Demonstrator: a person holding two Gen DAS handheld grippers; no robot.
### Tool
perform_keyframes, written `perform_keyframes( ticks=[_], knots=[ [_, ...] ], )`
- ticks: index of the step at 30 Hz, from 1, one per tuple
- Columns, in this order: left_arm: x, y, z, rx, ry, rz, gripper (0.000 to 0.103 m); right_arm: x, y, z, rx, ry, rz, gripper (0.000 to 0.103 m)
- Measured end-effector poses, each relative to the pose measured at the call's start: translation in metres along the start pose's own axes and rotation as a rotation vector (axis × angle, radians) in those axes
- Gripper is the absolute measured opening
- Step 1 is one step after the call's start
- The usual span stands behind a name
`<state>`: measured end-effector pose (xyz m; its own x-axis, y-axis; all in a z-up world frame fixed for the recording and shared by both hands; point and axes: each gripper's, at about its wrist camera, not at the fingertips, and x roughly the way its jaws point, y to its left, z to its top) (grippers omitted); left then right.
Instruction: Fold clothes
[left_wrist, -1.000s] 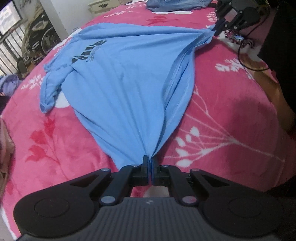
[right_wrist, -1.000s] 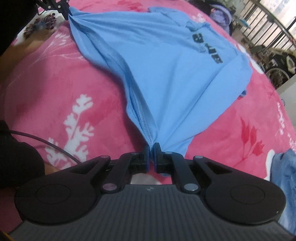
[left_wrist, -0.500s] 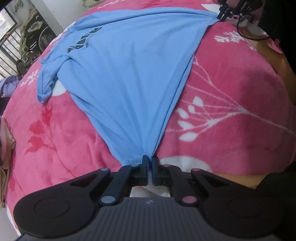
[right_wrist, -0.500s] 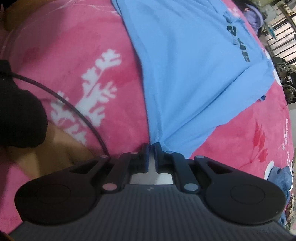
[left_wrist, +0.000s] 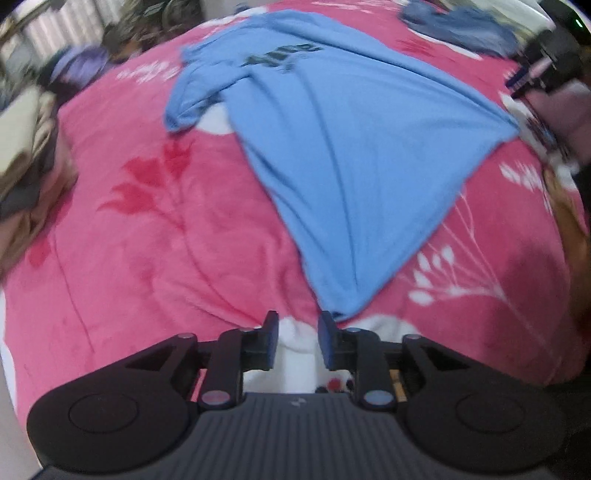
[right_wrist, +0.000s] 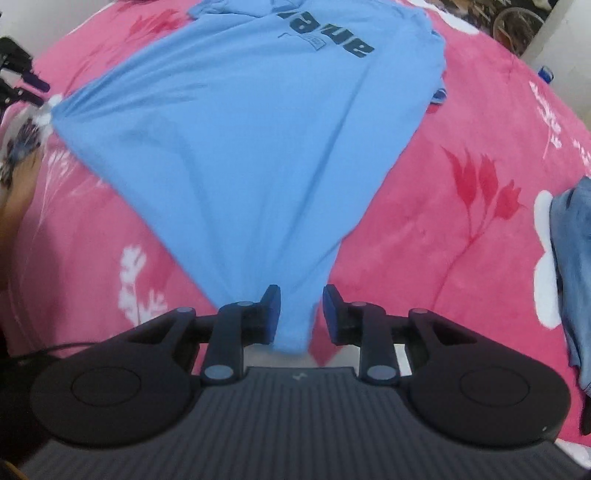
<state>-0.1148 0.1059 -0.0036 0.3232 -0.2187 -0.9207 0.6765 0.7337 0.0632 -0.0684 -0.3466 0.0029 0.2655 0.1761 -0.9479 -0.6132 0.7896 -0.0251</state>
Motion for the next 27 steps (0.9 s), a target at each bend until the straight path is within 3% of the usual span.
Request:
perform_keyframes(
  ticks=[4,8,13,18,21,24,27],
  knots=[
    [-0.007,0.010,0.019,-0.029,0.015,0.009,0.031,-0.015,-0.007,0.037,0.028,0.014,0.026,0.024],
    [-0.010,0.020,0.047,-0.064,0.023,-0.028,0.036,-0.030,-0.001,0.091,0.005,0.015,0.053,0.030],
    [0.012,0.021,0.069,-0.100,0.058,-0.113,0.040,0.000,0.009,0.129,0.014,-0.001,0.038,0.036],
    [0.049,0.019,0.060,-0.121,0.100,-0.157,0.036,0.030,-0.016,0.107,0.168,-0.019,0.069,0.036],
    [0.065,0.021,0.045,-0.155,0.132,-0.170,0.015,0.039,-0.036,0.083,0.295,-0.029,0.073,0.036],
    [0.057,0.033,0.044,-0.179,0.142,-0.182,0.016,0.032,-0.059,0.061,0.404,-0.059,0.051,0.036],
    [0.045,0.057,0.060,-0.234,0.096,-0.161,0.024,0.022,-0.083,0.050,0.548,-0.168,0.057,0.036]
  ],
)
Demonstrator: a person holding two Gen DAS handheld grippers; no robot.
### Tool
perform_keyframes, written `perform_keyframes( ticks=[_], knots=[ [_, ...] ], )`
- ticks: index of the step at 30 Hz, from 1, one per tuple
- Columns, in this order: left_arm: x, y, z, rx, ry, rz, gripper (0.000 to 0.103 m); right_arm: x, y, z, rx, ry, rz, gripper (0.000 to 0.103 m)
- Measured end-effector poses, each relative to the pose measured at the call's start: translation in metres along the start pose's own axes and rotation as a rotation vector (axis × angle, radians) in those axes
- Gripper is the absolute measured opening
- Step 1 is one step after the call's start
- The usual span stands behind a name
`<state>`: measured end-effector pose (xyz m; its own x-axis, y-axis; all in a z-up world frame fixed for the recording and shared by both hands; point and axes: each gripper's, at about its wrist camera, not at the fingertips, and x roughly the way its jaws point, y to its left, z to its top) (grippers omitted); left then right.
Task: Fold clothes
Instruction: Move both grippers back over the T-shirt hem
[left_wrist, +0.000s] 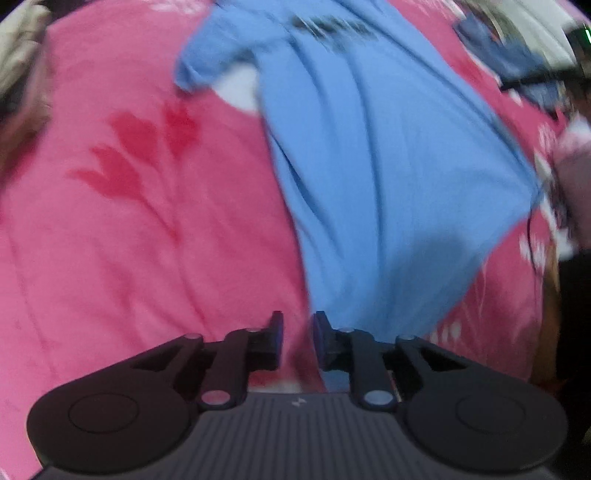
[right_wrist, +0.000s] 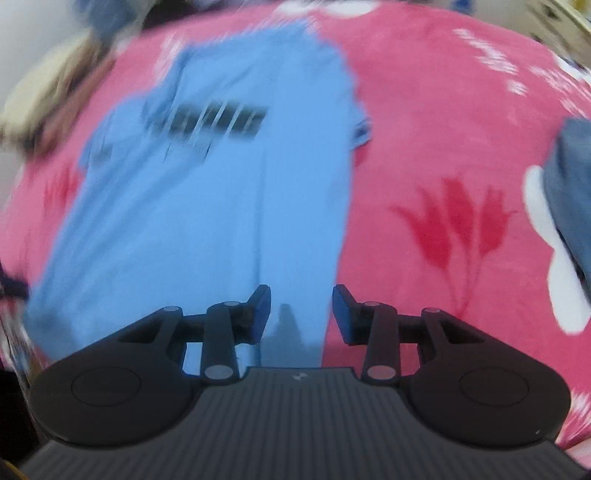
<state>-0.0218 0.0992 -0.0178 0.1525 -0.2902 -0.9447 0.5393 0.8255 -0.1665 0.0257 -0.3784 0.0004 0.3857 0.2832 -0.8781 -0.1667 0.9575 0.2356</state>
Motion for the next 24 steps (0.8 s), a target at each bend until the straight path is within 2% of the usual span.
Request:
perform_keyframes(
  ticks=[1,3,5,7,10,14,15,17,18,19,24],
  knots=[
    [-0.005,0.006,0.011,-0.014,-0.035,0.014,0.032,-0.001,-0.007,0.003,0.050,-0.043,0.014,0.037],
    [-0.008,0.015,0.040,-0.036,-0.116,0.052,0.042,0.006,-0.017,0.011,0.135,-0.097,0.038,0.038],
    [-0.003,0.021,0.072,-0.043,-0.200,0.099,0.047,0.022,-0.022,0.018,0.181,-0.108,0.049,0.038],
    [0.010,0.020,0.104,-0.008,-0.271,0.144,0.055,0.038,-0.021,0.025,0.183,-0.096,0.050,0.038],
    [0.036,0.022,0.142,0.045,-0.327,0.216,0.055,0.052,-0.019,0.026,0.183,-0.090,0.069,0.038],
    [0.076,0.026,0.172,0.089,-0.322,0.290,0.055,0.057,-0.021,0.019,0.204,-0.068,0.095,0.038],
    [0.084,0.028,0.175,0.086,-0.314,0.285,0.053,0.058,-0.022,0.018,0.211,-0.064,0.095,0.038],
    [0.091,0.033,0.175,0.056,-0.323,0.242,0.032,0.063,-0.025,0.016,0.219,-0.052,0.099,0.038],
    [0.092,0.036,0.174,0.038,-0.331,0.217,0.015,0.065,-0.025,0.014,0.220,-0.047,0.098,0.038],
    [0.091,0.038,0.174,0.017,-0.342,0.206,0.010,0.067,-0.025,0.012,0.221,-0.043,0.097,0.038],
    [0.069,0.055,0.168,-0.112,-0.443,0.233,0.007,0.076,-0.023,0.007,0.195,-0.018,0.099,0.038]
  ],
)
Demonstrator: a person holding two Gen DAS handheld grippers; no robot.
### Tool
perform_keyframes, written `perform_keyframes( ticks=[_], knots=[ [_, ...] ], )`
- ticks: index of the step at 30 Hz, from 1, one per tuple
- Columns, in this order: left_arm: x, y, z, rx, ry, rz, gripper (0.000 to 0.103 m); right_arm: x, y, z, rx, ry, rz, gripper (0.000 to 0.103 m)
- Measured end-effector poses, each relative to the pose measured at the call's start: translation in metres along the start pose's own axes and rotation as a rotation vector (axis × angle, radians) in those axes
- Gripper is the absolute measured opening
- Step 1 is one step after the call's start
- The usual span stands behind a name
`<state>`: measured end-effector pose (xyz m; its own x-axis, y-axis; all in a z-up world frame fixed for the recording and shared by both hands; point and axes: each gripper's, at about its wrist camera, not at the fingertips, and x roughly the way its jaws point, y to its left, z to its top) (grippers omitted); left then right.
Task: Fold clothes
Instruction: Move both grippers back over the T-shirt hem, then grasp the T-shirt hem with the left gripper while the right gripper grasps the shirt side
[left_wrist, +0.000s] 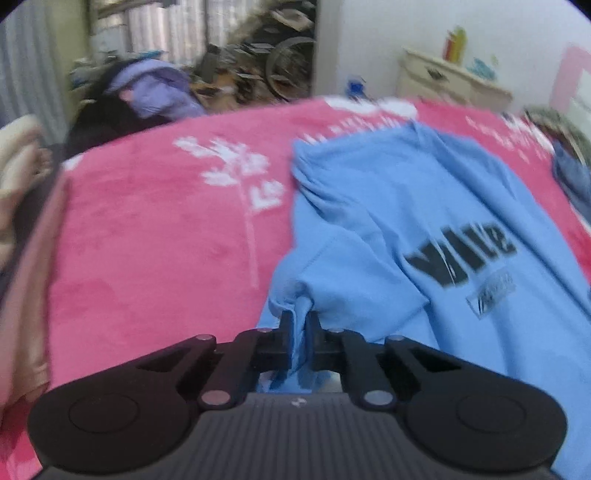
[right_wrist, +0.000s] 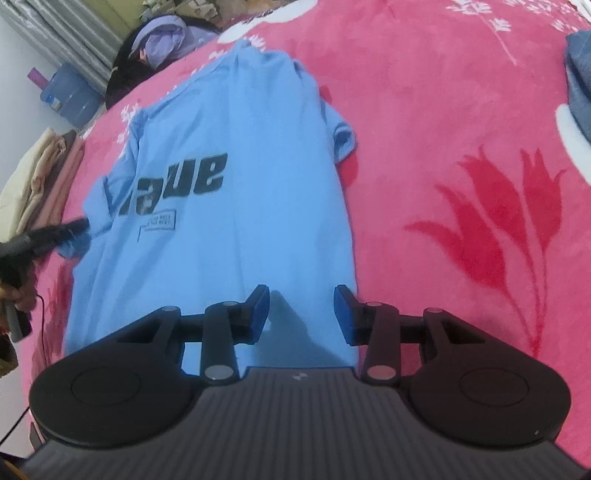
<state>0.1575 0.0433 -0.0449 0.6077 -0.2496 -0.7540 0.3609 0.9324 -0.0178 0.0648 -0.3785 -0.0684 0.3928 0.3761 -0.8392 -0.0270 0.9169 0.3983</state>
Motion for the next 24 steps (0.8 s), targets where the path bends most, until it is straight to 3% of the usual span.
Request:
perform_keyframes(
  ticks=[4,9,15,17,20,22,24],
  knots=[
    [-0.019,0.029,0.003,-0.121,-0.066,0.083,0.007,0.006,-0.001,0.000,-0.015,0.008,0.001,0.038],
    [-0.023,0.060,0.001,-0.208,-0.089,0.218,0.007,0.011,-0.004,0.001,-0.008,0.012,0.007,0.038],
    [0.003,0.061,-0.004,-0.187,0.018,0.366,0.005,0.013,-0.004,0.001,-0.011,0.010,0.004,0.038],
    [0.012,0.063,-0.006,-0.190,0.053,0.381,0.006,0.014,-0.004,0.001,-0.008,0.009,0.003,0.039],
    [0.012,0.070,-0.005,-0.222,0.033,0.385,0.015,0.015,-0.002,0.001,-0.017,0.008,-0.002,0.040],
    [0.006,0.077,-0.002,-0.272,0.014,0.391,0.026,0.014,-0.003,0.001,-0.020,0.005,-0.004,0.040],
    [-0.004,0.085,0.000,-0.329,0.002,0.368,0.025,0.013,-0.003,0.000,-0.013,0.000,-0.003,0.040]
  ],
)
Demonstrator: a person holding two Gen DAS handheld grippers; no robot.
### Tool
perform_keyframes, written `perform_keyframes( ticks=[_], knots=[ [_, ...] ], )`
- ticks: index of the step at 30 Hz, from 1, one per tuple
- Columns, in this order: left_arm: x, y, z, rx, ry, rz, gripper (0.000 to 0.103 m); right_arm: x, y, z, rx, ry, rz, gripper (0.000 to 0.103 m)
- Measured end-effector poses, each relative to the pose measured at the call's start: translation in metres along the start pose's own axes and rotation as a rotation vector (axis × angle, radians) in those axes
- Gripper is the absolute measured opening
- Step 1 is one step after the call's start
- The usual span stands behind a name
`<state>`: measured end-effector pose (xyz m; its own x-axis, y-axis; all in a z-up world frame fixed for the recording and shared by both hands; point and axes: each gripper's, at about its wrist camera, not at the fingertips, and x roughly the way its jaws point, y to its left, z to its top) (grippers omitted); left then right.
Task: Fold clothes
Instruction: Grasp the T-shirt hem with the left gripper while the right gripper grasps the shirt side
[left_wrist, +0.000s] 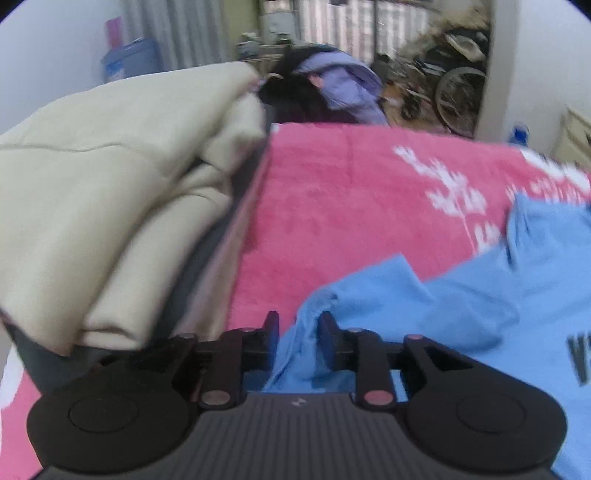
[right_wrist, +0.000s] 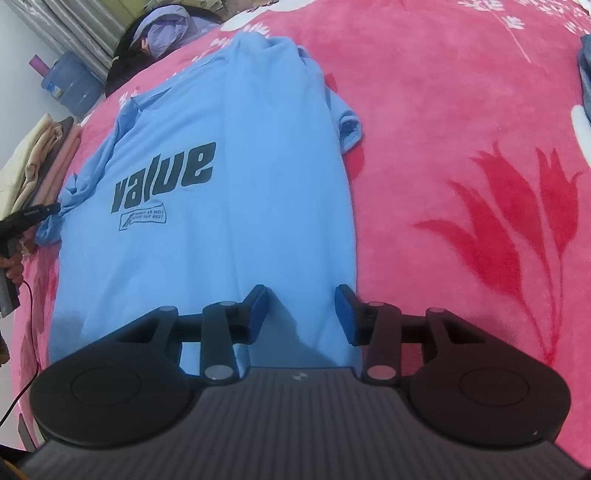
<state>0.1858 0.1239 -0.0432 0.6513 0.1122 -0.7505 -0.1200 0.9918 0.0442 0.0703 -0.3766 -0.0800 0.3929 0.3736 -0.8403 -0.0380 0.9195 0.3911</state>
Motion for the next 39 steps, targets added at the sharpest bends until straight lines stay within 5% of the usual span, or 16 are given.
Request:
perform_keyframes(
  ticks=[5,11,17,22,26,29,34,39],
  knots=[
    [-0.039,0.016,0.001,-0.021,-0.041,0.041,0.038,-0.013,0.004,-0.001,-0.002,-0.030,-0.025,0.041],
    [-0.106,0.041,-0.013,-0.013,-0.056,-0.013,0.041,-0.049,0.031,-0.001,-0.090,-0.118,-0.030,0.041],
    [-0.160,0.055,-0.069,0.060,0.134,-0.231,0.042,-0.067,0.104,-0.006,-0.262,-0.129,0.102,0.041],
    [-0.171,0.053,-0.138,0.110,0.349,-0.425,0.042,-0.040,0.195,-0.012,-0.437,0.023,0.223,0.040],
    [-0.173,0.037,-0.176,0.185,0.385,-0.504,0.042,-0.003,0.269,-0.013,-0.505,0.159,0.276,0.039],
    [-0.175,0.024,-0.195,0.268,0.364,-0.506,0.038,0.018,0.313,-0.019,-0.591,0.159,0.283,0.035],
    [-0.174,0.022,-0.213,0.299,0.337,-0.455,0.003,0.042,0.343,-0.033,-0.660,0.121,0.275,0.019],
    [-0.182,0.042,-0.217,0.193,0.345,-0.506,0.003,0.051,0.343,-0.035,-0.646,0.067,0.229,0.010]
  ],
)
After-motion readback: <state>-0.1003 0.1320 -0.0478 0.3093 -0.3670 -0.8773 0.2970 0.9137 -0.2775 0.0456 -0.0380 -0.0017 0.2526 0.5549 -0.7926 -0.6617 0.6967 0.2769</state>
